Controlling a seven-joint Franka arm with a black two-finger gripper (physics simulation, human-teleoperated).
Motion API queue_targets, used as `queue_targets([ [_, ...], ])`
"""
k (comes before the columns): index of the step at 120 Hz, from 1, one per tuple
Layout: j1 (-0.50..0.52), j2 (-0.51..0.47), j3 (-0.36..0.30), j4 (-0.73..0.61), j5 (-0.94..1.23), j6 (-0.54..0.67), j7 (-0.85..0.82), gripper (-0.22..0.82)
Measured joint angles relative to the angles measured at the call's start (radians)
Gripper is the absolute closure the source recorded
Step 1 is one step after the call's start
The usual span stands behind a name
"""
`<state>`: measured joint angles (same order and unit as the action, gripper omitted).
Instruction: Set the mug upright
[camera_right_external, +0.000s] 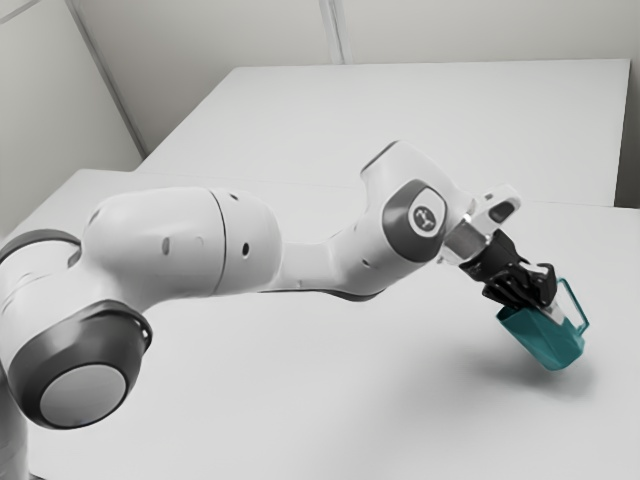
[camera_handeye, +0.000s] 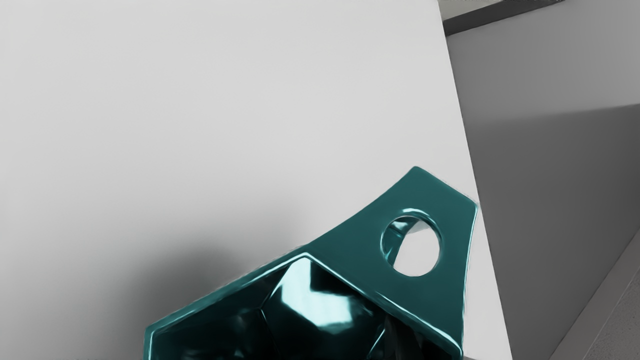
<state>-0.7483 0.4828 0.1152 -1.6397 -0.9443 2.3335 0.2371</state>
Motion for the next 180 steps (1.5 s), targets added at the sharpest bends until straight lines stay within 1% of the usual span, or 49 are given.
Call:
queue_targets([
  [37, 0.064, -0.075, 0.006, -0.094, 0.173, -0.003, -0.048, 0.79],
  [57, 0.097, -0.127, 0.020, -0.157, 0.279, -0.007, -0.068, 0.79],
  [72, 0.138, -0.182, 0.021, -0.197, 0.399, -0.017, -0.085, 0.79],
  [97, 0.213, -0.231, 0.021, -0.203, 0.625, -0.085, -0.114, 0.79],
  [115, 0.272, -0.239, 0.021, -0.202, 0.757, -0.142, -0.124, 0.79],
  [140, 0.344, -0.239, 0.018, -0.201, 0.885, -0.193, -0.114, 0.79],
  [180, 0.458, -0.230, 0.017, -0.212, 0.973, -0.239, -0.087, 0.79],
])
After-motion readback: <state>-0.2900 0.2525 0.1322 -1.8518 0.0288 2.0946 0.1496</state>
